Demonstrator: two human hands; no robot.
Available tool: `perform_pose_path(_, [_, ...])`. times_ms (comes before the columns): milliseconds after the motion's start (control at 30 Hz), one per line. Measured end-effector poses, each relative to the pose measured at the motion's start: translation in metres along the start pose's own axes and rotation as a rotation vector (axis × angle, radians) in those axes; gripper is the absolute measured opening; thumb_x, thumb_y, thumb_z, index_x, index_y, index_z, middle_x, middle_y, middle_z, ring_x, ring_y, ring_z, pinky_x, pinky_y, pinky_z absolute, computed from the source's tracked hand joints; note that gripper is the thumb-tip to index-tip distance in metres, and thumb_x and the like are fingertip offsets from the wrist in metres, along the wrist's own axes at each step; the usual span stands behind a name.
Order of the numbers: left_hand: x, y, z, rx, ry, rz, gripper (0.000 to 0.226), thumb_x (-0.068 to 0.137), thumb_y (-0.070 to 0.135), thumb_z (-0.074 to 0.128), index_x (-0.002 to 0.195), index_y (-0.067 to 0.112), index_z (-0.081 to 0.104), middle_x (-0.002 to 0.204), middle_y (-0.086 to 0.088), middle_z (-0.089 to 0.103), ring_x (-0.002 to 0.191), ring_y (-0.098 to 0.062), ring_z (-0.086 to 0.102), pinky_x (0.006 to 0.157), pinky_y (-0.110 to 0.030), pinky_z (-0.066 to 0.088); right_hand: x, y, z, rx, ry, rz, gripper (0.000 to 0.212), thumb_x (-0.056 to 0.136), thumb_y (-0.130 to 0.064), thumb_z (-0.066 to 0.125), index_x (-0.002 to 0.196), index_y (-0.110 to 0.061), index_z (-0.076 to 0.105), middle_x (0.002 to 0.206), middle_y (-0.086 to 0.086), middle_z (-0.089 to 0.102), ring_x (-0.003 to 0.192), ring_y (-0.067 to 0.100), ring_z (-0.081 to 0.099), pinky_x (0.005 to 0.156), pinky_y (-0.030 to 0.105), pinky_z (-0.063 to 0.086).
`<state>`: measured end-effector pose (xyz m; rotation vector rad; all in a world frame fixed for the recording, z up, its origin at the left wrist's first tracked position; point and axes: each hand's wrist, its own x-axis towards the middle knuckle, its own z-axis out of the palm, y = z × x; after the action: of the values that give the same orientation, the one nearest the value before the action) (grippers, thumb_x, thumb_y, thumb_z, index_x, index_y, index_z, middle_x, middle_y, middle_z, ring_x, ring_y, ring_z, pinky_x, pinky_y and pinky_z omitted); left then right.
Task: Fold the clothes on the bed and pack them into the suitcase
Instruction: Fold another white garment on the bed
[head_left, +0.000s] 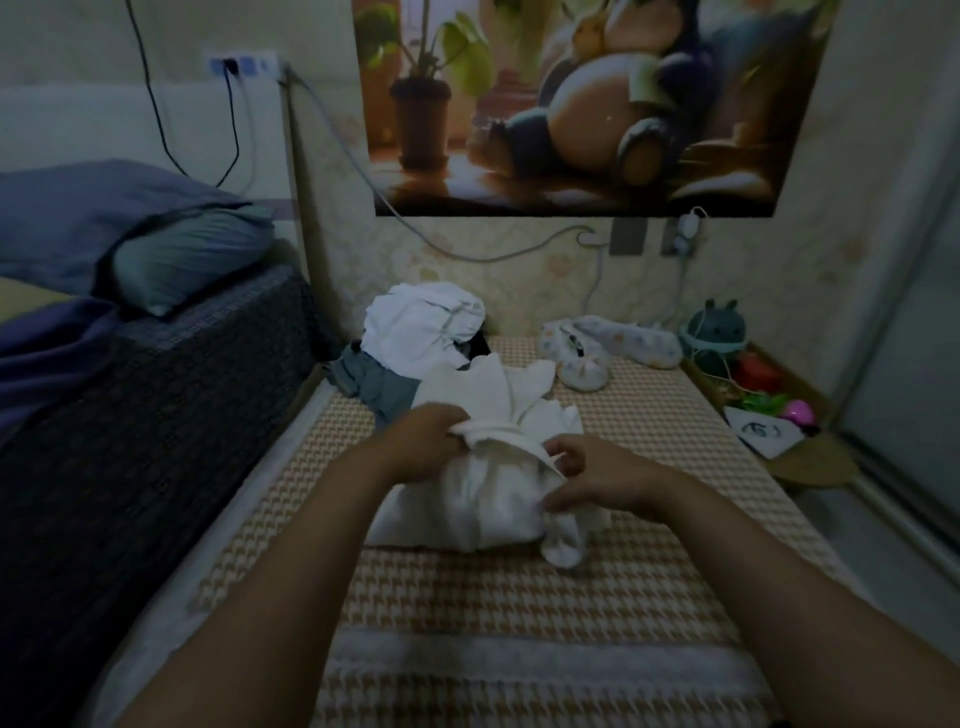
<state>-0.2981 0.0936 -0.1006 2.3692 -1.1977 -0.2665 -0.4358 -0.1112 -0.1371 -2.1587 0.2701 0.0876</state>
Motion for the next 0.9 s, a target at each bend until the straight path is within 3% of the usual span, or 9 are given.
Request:
perform_pose_path(167, [0.012, -0.035, 0.029, 0.098, 0.416, -0.019, 0.012, 0.089, 0.018, 0.058, 0.086, 0.016, 0.069, 0.084, -0.003, 0.062, 0.076, -0.021, 0.057, 0.058, -0.035, 0.045, 0.023, 0.032, -0.005, -0.244, 0.238, 0.002, 0.015, 0.075, -0.036, 0.080, 0.088, -0.029, 0.077, 0.087, -0.014, 0.072, 0.082, 0.000, 0.065, 0.076, 0.024, 0.055])
perform_pose_path(233, [0.026, -0.049, 0.045, 0.301, 0.492, -0.022, 0.011, 0.088, 0.024, 0.061, 0.080, 0.019, 0.067, 0.084, -0.002, 0.054, 0.071, -0.021, 0.054, 0.046, -0.027, 0.030, 0.039, 0.035, -0.009, -0.305, 0.286, -0.007, 0.009, 0.079, -0.037, 0.077, 0.083, -0.028, 0.077, 0.082, -0.014, 0.071, 0.077, 0.000, 0.063, 0.070, 0.021, 0.051])
perform_pose_path(333, [0.049, -0.063, 0.048, 0.460, 0.505, -0.078, 0.039, 0.085, 0.027, 0.067, 0.054, 0.017, 0.045, 0.062, 0.004, 0.039, 0.053, -0.016, 0.043, 0.043, -0.020, 0.011, 0.071, 0.039, -0.016, -0.312, 0.341, 0.044, 0.033, 0.087, -0.036, 0.068, 0.058, -0.019, 0.063, 0.060, -0.007, 0.060, 0.057, 0.006, 0.055, 0.053, 0.023, 0.041])
perform_pose_path(400, [0.068, -0.069, 0.041, 0.407, 0.431, -0.214, 0.044, 0.093, 0.030, 0.054, 0.054, 0.017, 0.039, 0.061, 0.004, 0.041, 0.059, -0.015, 0.045, 0.046, -0.023, 0.027, 0.089, 0.036, -0.019, -0.318, 0.346, 0.089, 0.045, 0.092, -0.034, 0.061, 0.053, -0.016, 0.050, 0.051, -0.001, 0.051, 0.050, 0.013, 0.051, 0.047, 0.025, 0.035])
perform_pose_path(533, [0.096, -0.061, 0.015, -0.316, 0.506, -0.321, 0.027, 0.102, 0.021, 0.037, 0.094, 0.004, 0.057, 0.088, -0.005, 0.060, 0.069, -0.015, 0.058, 0.060, -0.029, 0.052, 0.123, 0.011, -0.029, 0.071, 0.647, -0.075, 0.021, 0.098, -0.031, 0.054, 0.100, -0.013, 0.064, 0.099, 0.002, 0.067, 0.099, 0.022, 0.064, 0.070, 0.028, 0.049])
perform_pose_path(600, [0.102, -0.056, 0.007, -0.589, 0.557, -0.170, 0.047, 0.103, 0.023, 0.041, 0.148, 0.020, 0.027, 0.139, 0.000, 0.044, 0.117, -0.015, 0.051, 0.096, -0.035, 0.049, 0.130, -0.004, -0.031, 0.398, 0.541, -0.203, 0.058, 0.098, -0.028, 0.055, 0.149, -0.021, 0.028, 0.148, -0.005, 0.037, 0.135, 0.012, 0.037, 0.099, 0.026, 0.039])
perform_pose_path(700, [0.098, -0.059, 0.010, -0.381, 0.572, -0.006, 0.072, 0.100, 0.016, 0.047, 0.154, 0.022, 0.000, 0.161, 0.004, 0.009, 0.144, -0.011, 0.015, 0.116, -0.025, 0.017, 0.129, 0.001, -0.028, 0.225, 0.501, -0.210, 0.085, 0.097, -0.018, 0.057, 0.154, -0.026, -0.005, 0.159, -0.008, 0.005, 0.142, 0.005, 0.011, 0.108, 0.018, 0.019])
perform_pose_path(800, [0.088, -0.075, 0.036, -0.106, 0.486, 0.010, 0.056, 0.097, 0.021, 0.054, 0.148, 0.025, 0.032, 0.154, 0.000, 0.030, 0.140, -0.017, 0.029, 0.110, -0.022, 0.022, 0.126, 0.035, -0.017, -0.103, 0.457, -0.117, 0.066, 0.094, -0.013, 0.057, 0.152, -0.017, 0.025, 0.157, 0.001, 0.025, 0.142, 0.017, 0.027, 0.104, 0.019, 0.025])
perform_pose_path(900, [0.080, -0.090, 0.072, 0.303, 0.147, -0.143, 0.062, 0.090, 0.049, 0.057, 0.145, 0.040, 0.032, 0.159, -0.002, 0.016, 0.145, -0.028, 0.017, 0.116, -0.046, 0.019, 0.120, 0.059, 0.006, -0.334, 0.356, -0.055, 0.047, 0.090, -0.024, 0.061, 0.136, -0.019, 0.052, 0.142, 0.004, 0.049, 0.129, 0.022, 0.047, 0.104, 0.030, 0.037])
